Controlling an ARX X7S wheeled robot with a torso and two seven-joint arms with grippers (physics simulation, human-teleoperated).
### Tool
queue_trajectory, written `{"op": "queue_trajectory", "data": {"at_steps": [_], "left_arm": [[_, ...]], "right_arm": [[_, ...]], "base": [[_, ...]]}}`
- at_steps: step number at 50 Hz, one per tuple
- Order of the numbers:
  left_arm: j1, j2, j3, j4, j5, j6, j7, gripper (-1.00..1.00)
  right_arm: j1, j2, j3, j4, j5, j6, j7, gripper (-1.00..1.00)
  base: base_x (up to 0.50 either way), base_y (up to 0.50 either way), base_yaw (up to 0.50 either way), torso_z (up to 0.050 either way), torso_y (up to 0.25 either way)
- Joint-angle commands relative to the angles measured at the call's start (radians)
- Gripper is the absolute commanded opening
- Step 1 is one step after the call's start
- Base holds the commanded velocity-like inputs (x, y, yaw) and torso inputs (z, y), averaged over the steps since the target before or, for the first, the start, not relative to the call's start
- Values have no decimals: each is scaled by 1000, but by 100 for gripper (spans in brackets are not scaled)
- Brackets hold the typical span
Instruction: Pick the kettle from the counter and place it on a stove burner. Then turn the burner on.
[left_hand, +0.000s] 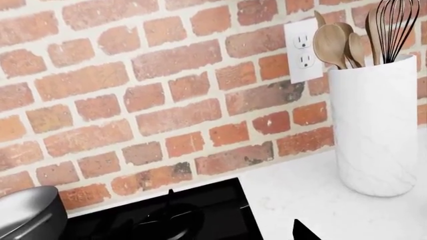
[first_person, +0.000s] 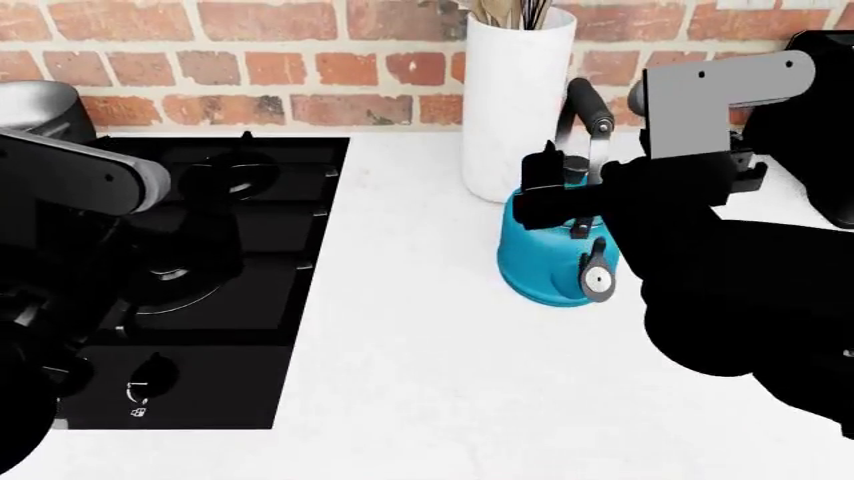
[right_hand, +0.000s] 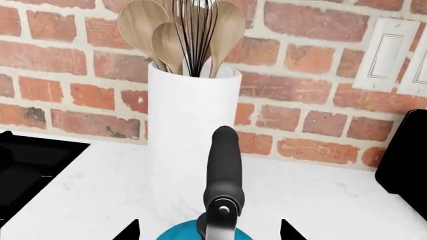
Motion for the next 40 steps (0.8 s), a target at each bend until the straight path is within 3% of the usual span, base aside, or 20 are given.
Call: {"op": "queue_trajectory", "data": {"at_steps": [1,38,39,40], "left_arm": [[5,1,6,-5,10,6,5,100],[17,5,26,-15,32,22,18,100],[17,5,26,-15,33,23,18,100],[20,6,26,-15,35,25,20,100]], "right_arm": [[1,-33,-14,85,-16,-1,-22,100],[23,-67,-26,186,-32,-1,-67,100],[22,-67,-26,186,-34,-2,-67,-100],[21,-65,-27,184,-35,-2,-68,-100]], "base": [[0,0,0,0,0],[0,0,0,0,0],[0,0,0,0,0],[0,0,0,0,0]]}}
